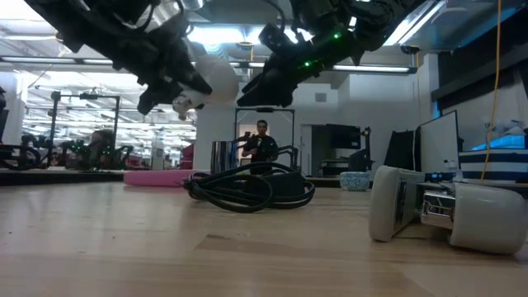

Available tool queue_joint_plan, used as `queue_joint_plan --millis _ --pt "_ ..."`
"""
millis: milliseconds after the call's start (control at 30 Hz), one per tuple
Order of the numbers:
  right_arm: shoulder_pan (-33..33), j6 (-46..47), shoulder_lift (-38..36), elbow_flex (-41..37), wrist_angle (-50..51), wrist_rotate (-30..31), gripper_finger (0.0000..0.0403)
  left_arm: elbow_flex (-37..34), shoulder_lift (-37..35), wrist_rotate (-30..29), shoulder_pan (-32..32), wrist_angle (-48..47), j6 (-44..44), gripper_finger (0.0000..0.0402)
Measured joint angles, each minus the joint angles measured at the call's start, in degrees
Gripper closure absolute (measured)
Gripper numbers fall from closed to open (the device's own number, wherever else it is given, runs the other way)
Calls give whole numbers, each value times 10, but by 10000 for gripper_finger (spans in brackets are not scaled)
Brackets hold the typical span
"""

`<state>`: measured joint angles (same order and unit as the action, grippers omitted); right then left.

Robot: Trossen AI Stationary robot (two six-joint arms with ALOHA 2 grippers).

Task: Screw lightbulb
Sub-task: Insert light bulb into the lamp

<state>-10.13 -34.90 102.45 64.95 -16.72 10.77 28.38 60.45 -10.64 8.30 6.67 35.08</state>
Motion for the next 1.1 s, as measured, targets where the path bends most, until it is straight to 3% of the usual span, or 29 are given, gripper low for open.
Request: queue_joint_plan --millis 133,767,1000,1100 --pt "0 0 0 0 -1 32 86 0 0 0 -15 -1 -6 244" --pt "0 30 0 0 -82 -9 86 0 78 -7 -24 56 -6 244" --pt "0 -31 -28 0 -16 105 86 0 75 -7 -24 60 -6 245" --pt "0 -33 -52 0 30 112 86 0 75 -7 -23 60 -6 241"
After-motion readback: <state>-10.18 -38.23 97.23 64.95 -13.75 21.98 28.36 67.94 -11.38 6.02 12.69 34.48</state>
